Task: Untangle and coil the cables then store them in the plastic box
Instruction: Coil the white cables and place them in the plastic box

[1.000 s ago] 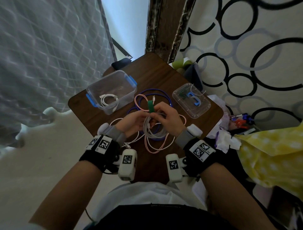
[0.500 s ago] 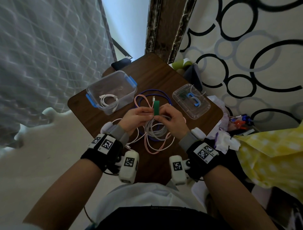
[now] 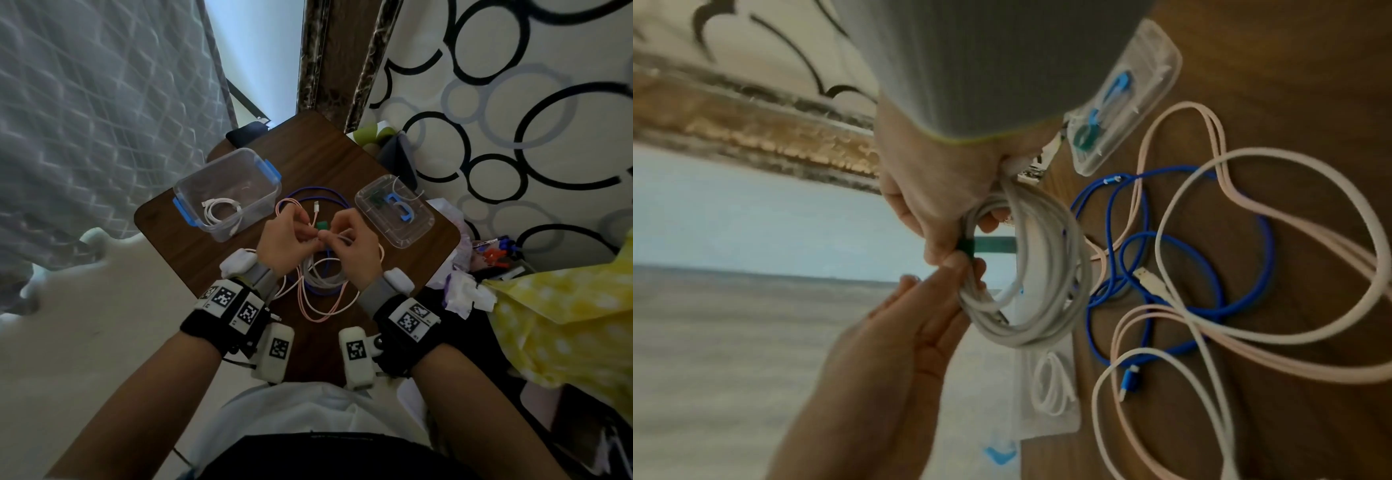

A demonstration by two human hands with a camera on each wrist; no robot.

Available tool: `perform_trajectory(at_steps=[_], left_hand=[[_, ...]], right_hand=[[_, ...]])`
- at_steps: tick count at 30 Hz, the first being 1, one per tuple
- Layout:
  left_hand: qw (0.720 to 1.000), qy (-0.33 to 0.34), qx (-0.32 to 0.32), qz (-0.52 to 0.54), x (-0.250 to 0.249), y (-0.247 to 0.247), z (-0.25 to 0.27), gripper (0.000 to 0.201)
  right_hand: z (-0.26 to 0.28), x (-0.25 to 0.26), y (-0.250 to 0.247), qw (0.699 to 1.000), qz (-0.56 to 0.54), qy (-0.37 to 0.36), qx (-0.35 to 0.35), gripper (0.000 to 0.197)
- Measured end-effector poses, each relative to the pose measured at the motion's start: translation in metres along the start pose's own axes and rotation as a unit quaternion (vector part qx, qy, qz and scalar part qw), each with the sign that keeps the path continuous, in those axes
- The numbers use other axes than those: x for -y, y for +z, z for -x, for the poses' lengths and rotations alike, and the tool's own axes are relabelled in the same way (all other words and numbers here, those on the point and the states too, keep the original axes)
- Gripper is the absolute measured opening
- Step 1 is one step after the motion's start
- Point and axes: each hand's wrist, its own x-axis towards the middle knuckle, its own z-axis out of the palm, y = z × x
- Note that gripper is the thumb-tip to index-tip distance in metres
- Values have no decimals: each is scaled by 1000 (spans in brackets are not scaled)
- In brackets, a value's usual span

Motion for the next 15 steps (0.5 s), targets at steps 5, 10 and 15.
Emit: perform_trajectory(at_steps=[5, 10, 15], left_hand=[[997, 4, 9, -78, 6, 7, -4, 36], [986, 6, 12, -164, 12, 19, -4, 32], [967, 3, 37, -251, 9, 24, -5, 30]], right_hand=[[2, -8, 0, 985, 154, -75, 13, 12], [-2, -7, -2, 951, 290, -27, 105, 20], [-11, -4, 2, 928, 328, 39, 171, 22]])
